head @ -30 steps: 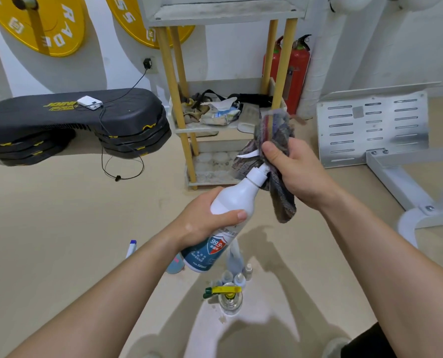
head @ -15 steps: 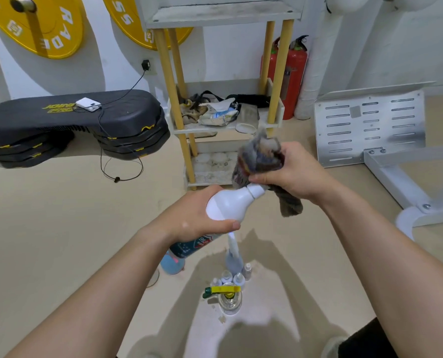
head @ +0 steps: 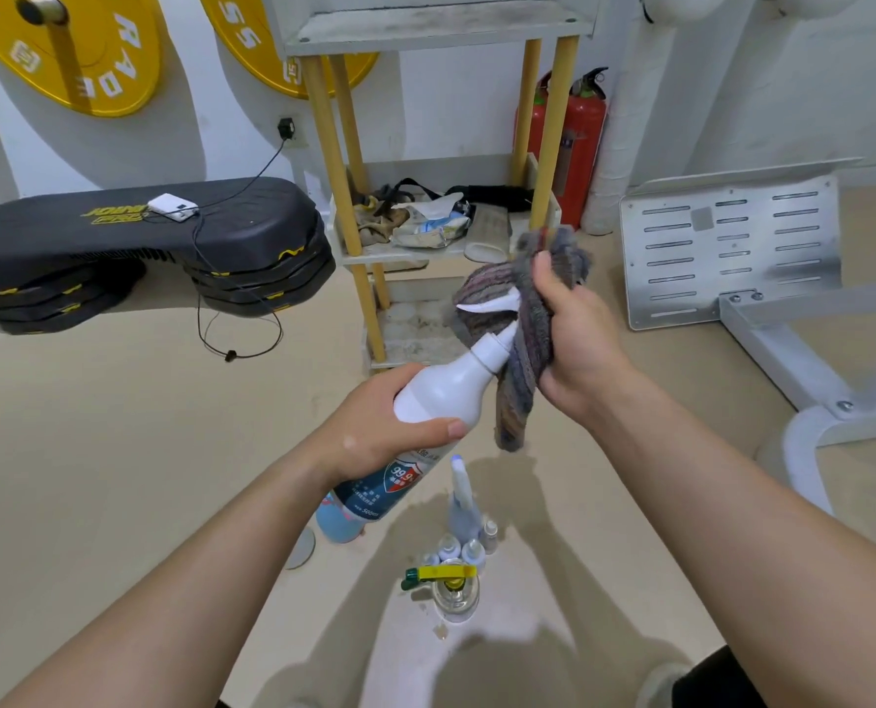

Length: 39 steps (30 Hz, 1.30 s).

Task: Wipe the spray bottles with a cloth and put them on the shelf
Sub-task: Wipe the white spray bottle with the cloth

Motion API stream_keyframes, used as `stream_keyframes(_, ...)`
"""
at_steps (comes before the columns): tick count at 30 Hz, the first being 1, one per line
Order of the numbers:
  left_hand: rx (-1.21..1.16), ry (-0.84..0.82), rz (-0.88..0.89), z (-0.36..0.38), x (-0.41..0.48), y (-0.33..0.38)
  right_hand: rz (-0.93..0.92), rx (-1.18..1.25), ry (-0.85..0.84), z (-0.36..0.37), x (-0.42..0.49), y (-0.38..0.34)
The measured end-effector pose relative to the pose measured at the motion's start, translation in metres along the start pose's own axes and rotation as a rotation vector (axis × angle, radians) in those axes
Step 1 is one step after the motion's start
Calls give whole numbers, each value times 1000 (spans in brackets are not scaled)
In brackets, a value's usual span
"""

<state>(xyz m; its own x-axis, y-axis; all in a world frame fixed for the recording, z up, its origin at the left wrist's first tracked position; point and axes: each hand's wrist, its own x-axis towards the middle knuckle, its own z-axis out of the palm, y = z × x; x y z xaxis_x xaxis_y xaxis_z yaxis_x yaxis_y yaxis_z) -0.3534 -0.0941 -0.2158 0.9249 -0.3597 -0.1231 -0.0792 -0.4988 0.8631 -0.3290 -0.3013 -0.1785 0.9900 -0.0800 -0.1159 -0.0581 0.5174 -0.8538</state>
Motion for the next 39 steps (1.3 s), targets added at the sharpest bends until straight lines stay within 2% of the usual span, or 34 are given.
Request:
stream_keyframes(2,-45,44,-21,1,2,-1,72,180,5,0,3,2)
stream_keyframes(3,-59,62,-26,1,3,-2,70,176,5,0,3,4)
stream_keyframes(8,-70,108,-42,2,3,-2,-116,-187,58,8,-5,18)
stream_keyframes(13,15,143,-46,11,3,2,-360,-578,360,9,-10,19)
stream_keyframes(16,98,168,-63,17,1,4,-420,-656,412,10,-12,20)
stream_keyframes(18,114,165,-72,15,-1,4,-415,-609,337,6,-6,17)
stream_keyframes(21,157,146,-63,8,-1,6,-372,-531,106,-6,-1,4)
stream_keyframes(23,197,132,-51,3,-1,8,-374,-564,-12,-14,2,-8)
stream_keyframes(27,314,73,-47,-3,0,8,-413,-846,-154,-20,-4,-23)
stream_keyframes(29,379,44,-39,-4,-1,6,-424,-1104,-246,-17,-8,-22)
stream_keyframes(31,393,29,-38,-5,-1,4,-480,-1414,-252,-17,-6,-14)
stream_keyframes(33,355,27,-36,-4,-1,3,-549,-1538,-189,-13,-6,-10)
stream_keyframes(37,237,20,3,-1,0,5,-810,-1472,-175,-5,-13,-7)
stream_keyframes(39,221,-5,39,1,-1,8,-787,-1379,-116,0,-15,-9)
